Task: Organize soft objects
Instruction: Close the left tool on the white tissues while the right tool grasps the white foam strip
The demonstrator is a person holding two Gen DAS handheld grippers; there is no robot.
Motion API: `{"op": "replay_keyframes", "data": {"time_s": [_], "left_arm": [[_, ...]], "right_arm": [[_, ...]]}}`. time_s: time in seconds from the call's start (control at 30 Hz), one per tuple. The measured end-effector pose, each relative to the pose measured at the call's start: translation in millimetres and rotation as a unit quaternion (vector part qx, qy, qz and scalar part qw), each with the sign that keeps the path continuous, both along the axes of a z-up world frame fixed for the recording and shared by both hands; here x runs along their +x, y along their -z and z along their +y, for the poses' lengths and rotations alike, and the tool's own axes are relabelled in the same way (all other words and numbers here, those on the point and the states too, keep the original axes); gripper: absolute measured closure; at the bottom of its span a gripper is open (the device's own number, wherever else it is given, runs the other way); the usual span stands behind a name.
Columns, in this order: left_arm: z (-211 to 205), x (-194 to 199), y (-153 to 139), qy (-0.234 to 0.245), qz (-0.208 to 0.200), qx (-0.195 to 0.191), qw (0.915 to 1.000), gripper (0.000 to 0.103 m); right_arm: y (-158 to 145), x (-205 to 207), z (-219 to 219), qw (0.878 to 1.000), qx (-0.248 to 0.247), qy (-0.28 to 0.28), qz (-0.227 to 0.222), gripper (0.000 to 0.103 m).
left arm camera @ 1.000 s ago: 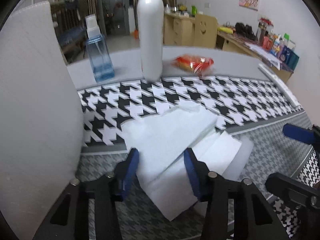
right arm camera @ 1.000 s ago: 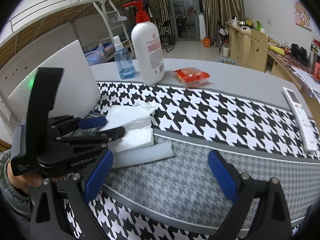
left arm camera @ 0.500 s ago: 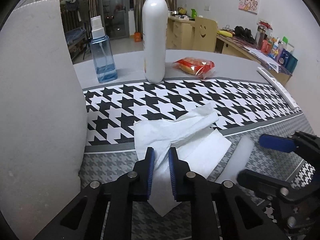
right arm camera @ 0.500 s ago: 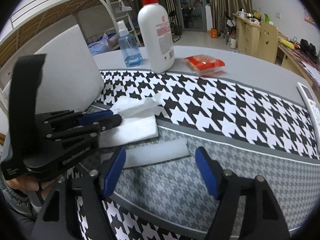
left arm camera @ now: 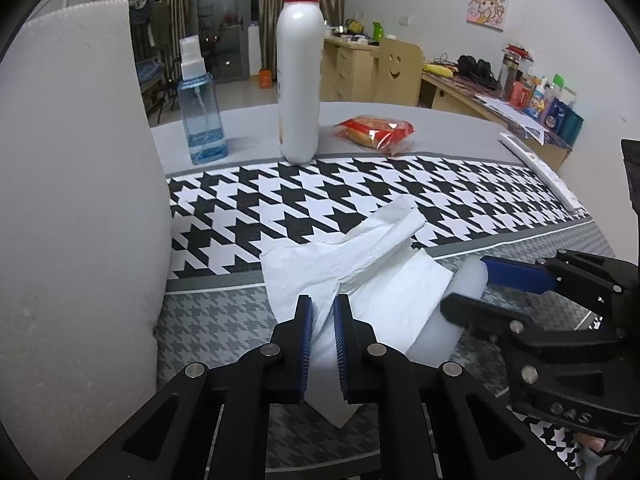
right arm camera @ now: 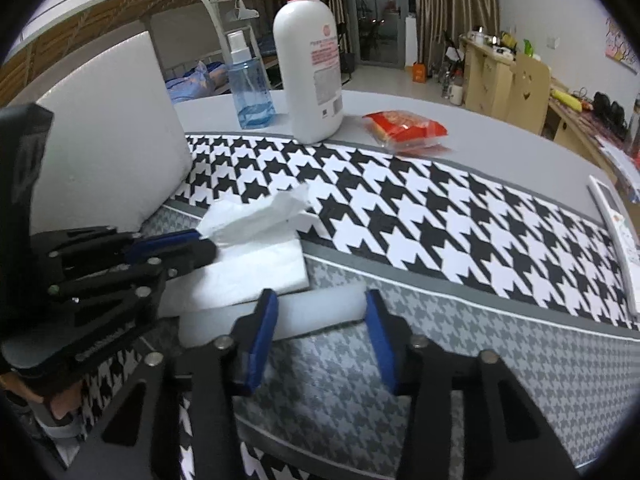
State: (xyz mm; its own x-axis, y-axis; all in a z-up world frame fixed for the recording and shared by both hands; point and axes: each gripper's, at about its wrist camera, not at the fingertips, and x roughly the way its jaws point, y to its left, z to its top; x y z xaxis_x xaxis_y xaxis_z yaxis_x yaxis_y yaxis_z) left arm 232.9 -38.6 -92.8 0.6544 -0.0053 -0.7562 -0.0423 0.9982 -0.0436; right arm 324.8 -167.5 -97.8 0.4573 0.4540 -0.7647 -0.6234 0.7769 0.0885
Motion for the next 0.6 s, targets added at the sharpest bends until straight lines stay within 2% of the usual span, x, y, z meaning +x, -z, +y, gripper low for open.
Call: {"op": "replay_keyframes", "data": {"time_s": [0.1, 0.2, 0.43, 0.6], "left_arm": [[3, 0, -2, -0.006, -0.006, 0.000, 1.0000, 0.091], [9, 1, 0, -0.020, 0.001, -0.003, 0.9998, 0.091], [4, -5, -6, -0.013, -0.018, -0.001, 0.9998, 0.092], [5, -15, -16, -0.011, -0.046, 0.001, 0.9989, 0.092]], "right_arm": [[0, 2, -3, 1.000, 0.009, 0.001, 0.004, 0.076], [-1, -1, -2, 1.000, 0.014, -0.007, 0.006, 0.085], [-6, -9, -12, 1.000, 0.026, 0.006, 0.002, 0.088], [-21, -15, -30, 0.998, 0.063, 0.020, -0.008, 0.089]]}}
